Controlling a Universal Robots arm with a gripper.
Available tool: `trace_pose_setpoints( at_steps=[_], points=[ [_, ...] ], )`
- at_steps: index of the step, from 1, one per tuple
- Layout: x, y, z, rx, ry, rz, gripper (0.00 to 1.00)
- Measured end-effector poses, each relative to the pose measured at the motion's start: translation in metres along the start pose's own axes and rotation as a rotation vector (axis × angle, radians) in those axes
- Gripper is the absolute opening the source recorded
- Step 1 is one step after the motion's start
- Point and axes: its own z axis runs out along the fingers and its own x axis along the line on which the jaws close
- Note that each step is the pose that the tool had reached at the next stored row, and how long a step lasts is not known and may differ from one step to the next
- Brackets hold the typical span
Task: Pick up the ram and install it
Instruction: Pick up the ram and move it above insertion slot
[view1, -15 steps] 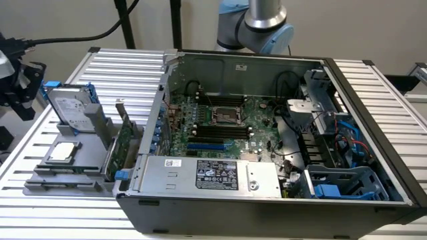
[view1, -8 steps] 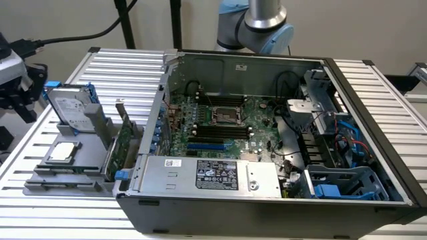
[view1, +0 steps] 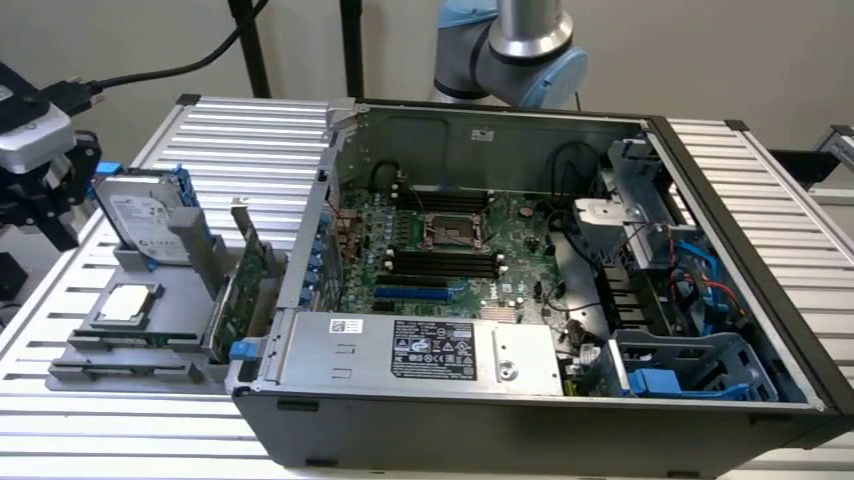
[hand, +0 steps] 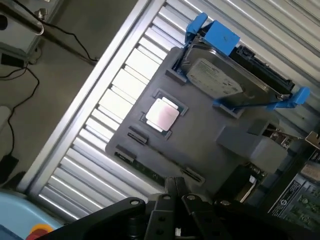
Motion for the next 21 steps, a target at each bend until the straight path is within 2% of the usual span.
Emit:
trace_pose_setpoints(
  at_steps=[9,21],
  points=[
    [0.0,0.0001,0.0059,-0.0065,0.002,-0.163,0.0],
    [0.0,0.0001,0.0123,-0.0234,0.0145,-0.381,0.0]
  ],
)
